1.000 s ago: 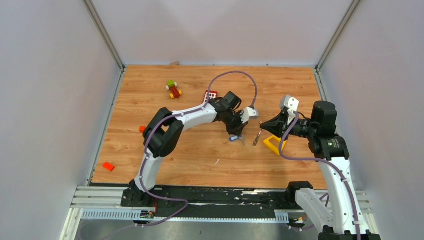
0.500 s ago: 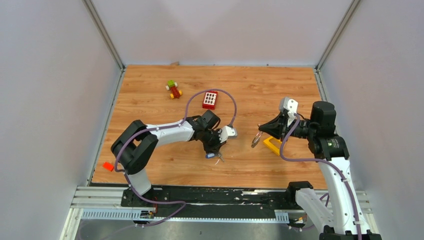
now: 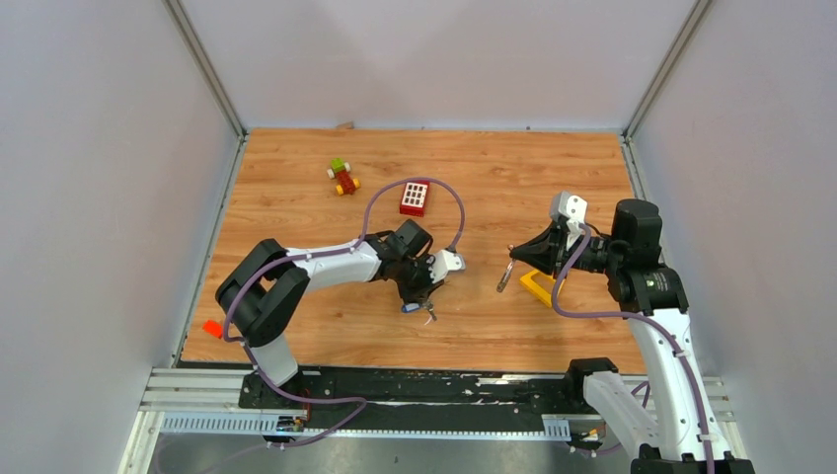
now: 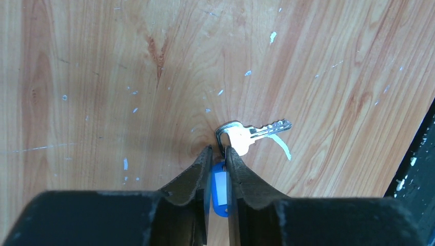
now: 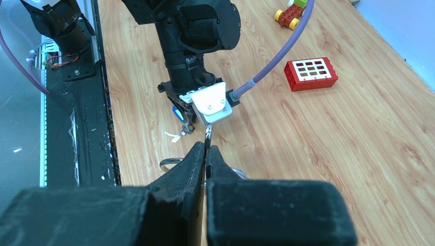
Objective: Put the keys on the keyring
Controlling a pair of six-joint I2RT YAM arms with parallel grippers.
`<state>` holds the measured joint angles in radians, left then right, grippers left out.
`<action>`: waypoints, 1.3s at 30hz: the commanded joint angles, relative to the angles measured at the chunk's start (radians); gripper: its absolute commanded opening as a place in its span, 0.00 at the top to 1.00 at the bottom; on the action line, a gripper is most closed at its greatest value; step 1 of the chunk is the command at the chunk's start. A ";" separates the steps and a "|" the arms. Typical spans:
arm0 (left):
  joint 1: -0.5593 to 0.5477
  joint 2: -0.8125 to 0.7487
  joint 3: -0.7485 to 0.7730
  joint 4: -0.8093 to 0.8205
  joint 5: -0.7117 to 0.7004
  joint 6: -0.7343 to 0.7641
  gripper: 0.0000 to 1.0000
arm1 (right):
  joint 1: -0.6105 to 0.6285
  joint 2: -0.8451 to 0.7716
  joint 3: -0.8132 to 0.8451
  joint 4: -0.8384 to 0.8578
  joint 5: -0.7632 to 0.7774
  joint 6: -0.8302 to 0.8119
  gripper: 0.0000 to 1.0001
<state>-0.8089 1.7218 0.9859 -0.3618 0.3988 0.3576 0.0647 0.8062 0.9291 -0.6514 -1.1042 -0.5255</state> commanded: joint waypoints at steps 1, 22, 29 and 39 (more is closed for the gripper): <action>0.006 -0.035 0.041 -0.040 -0.016 0.003 0.73 | 0.004 -0.014 -0.006 0.032 -0.015 -0.007 1.00; 0.053 0.012 0.117 -0.129 0.070 -0.061 0.47 | 0.007 -0.014 -0.009 0.035 -0.014 -0.007 1.00; 0.053 0.030 0.112 -0.122 0.108 -0.033 0.51 | 0.007 -0.012 -0.010 0.036 -0.014 -0.004 1.00; 0.051 0.043 0.088 -0.092 0.077 -0.003 0.56 | 0.009 -0.014 -0.012 0.036 -0.019 -0.002 1.00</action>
<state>-0.7582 1.7531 1.0752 -0.4797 0.4709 0.3244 0.0650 0.8005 0.9150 -0.6498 -1.1015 -0.5247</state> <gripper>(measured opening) 0.451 0.019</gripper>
